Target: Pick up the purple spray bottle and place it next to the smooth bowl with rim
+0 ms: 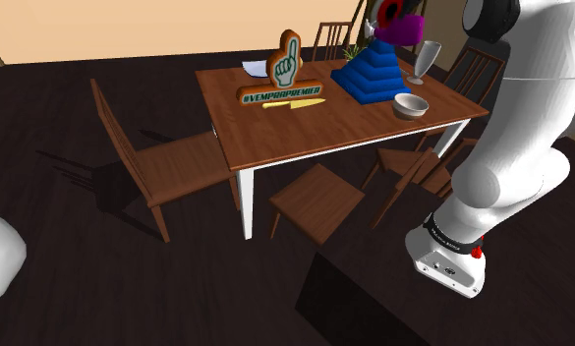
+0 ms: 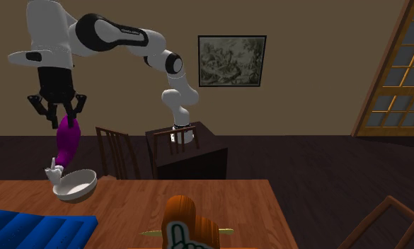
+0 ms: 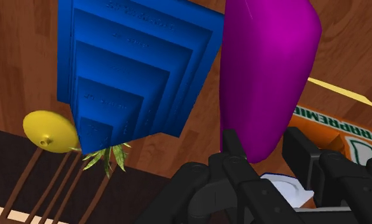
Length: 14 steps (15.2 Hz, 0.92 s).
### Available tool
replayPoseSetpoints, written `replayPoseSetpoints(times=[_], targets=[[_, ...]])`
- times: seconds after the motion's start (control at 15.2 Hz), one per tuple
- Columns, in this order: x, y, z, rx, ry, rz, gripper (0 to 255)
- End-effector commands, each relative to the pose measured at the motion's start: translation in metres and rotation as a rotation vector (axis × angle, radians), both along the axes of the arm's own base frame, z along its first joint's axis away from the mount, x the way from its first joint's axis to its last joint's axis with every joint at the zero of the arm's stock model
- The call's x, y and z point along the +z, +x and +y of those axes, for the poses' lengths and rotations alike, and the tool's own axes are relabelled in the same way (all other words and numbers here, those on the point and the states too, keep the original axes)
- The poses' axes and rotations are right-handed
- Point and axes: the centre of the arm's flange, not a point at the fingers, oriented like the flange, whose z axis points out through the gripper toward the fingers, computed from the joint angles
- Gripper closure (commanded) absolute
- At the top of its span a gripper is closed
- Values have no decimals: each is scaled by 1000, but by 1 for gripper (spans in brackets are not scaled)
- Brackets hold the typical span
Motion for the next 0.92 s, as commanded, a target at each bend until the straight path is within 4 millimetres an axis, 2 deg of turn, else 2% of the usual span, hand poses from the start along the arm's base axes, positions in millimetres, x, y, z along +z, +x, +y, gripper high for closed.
replayPoseSetpoints(times=[0.0,0.86], targets=[[-8,-1,-3,1,0,-1,255],[-77,-1,-3,1,0,-1,255]])
